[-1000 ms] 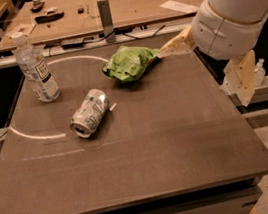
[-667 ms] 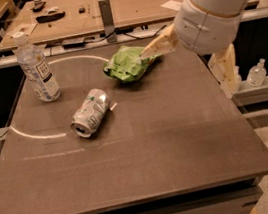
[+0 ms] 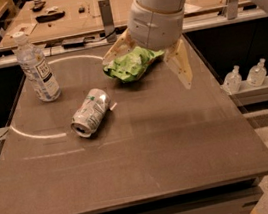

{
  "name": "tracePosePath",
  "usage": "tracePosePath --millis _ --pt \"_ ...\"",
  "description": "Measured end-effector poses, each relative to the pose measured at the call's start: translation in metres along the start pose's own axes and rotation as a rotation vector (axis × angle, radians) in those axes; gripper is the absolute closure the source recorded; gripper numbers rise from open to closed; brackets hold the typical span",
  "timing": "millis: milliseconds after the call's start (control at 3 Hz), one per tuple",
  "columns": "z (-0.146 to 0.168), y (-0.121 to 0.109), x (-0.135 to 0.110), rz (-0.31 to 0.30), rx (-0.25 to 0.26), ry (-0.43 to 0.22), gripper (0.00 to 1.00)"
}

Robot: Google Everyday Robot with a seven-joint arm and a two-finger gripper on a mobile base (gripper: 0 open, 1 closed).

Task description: Place 7up can upright

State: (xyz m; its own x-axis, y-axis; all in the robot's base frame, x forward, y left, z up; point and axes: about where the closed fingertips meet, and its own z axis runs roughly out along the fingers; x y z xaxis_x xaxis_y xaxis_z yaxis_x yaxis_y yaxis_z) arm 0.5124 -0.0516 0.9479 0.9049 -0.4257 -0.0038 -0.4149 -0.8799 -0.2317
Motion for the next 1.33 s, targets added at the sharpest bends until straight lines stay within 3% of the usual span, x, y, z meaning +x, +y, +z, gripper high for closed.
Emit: tracePosePath --millis 333,667,1000,1333 --pt "0.016 -0.038 0.01 0.1 -0.007 -0.023 0.0" --pt "0.029 -0.07 0.011 0.163 -0.007 -0.031 0.0" --pt "0.044 -0.1 0.001 0.16 0.013 -0.065 0.0" --pt "0.044 -0.106 0.002 0.159 0.032 -0.06 0.0"
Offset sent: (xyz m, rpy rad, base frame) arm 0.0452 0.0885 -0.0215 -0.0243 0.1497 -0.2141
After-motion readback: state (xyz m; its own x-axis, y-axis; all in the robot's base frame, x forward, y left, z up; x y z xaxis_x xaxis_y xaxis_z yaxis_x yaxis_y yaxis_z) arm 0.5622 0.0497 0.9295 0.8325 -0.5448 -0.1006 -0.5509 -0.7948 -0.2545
